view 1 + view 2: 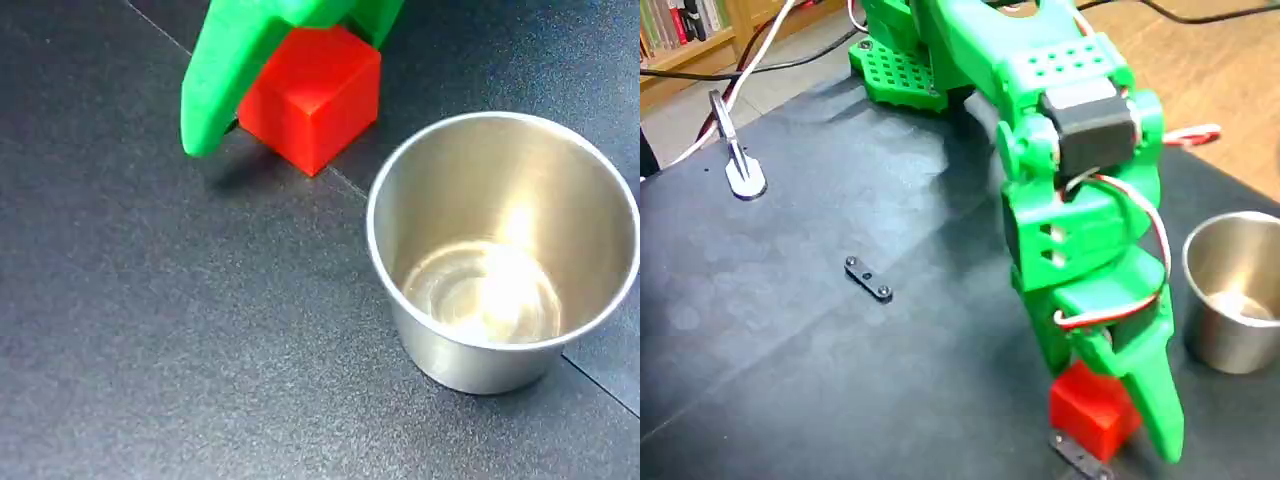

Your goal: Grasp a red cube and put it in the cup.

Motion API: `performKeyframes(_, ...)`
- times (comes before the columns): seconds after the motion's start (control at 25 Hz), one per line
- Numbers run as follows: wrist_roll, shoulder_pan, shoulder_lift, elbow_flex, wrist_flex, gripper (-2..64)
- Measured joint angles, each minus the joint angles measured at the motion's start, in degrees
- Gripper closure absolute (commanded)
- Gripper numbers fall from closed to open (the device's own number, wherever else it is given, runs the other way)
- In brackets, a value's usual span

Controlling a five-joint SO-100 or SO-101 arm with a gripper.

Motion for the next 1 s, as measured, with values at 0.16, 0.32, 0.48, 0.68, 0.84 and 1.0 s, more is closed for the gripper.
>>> performKeyframes(0.16,-0.2,0.0,0.0,0.0,0.0,32.3)
performKeyframes(0.32,-0.2,-0.6,0.0,0.0,0.0,46.9)
performKeyframes(0.48,0.1,-0.8,0.0,0.0,0.0,60.3)
performKeyframes(0.68,-0.1,-0.8,0.0,0.0,0.0,62.0)
performKeyframes(0.84,-0.1,-0.8,0.0,0.0,0.1,62.0)
performKeyframes(1.0,-0.1,-0.8,7.3,4.0,0.2,62.0)
